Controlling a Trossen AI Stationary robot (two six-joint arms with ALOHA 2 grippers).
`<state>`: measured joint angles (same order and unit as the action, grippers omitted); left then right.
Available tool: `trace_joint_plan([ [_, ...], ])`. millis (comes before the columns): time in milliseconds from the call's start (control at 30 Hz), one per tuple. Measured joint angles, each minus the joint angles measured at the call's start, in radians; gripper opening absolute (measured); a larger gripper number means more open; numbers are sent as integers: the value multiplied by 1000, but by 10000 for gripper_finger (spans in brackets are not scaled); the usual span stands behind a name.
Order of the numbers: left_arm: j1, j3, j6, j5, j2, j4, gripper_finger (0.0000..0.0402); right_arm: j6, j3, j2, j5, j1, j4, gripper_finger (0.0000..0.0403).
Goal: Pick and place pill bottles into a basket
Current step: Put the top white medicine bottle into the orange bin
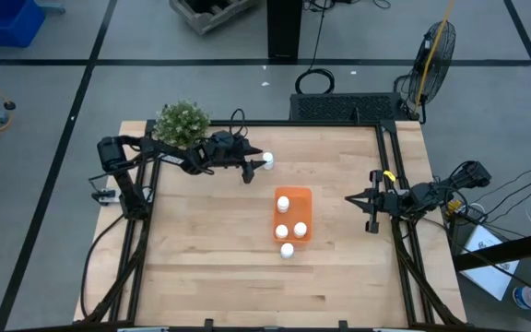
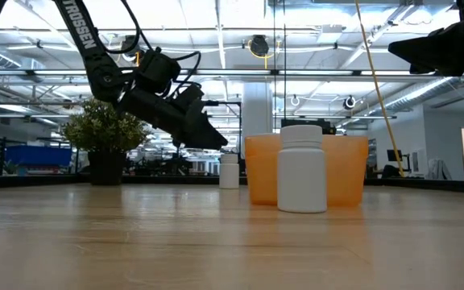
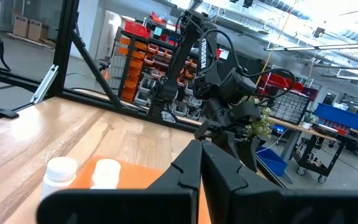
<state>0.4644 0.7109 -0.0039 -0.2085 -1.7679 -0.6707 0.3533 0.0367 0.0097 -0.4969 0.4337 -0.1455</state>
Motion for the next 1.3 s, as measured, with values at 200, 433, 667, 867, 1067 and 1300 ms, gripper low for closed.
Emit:
trace_joint_plan([
  [200, 0, 0, 12, 8, 0, 8, 223, 0, 0, 0, 0, 0, 0, 4],
  [433, -11, 0, 29, 27, -16, 38, 223, 0, 0, 0, 0, 0, 0, 4],
  [667, -28, 43, -4, 84, -78, 83, 223, 0, 0, 0, 0, 0, 0, 4],
  [867, -28, 105, -5, 78, -138, 90, 223, 0, 0, 5, 0, 0, -3, 4],
  [1067, -28, 182, -3, 76, -196, 135, 223, 0, 0, 9, 2, 0, 0, 4],
  [1300, -26, 233, 13, 57, -194, 129, 223, 0, 0, 9, 1, 0, 0, 4],
])
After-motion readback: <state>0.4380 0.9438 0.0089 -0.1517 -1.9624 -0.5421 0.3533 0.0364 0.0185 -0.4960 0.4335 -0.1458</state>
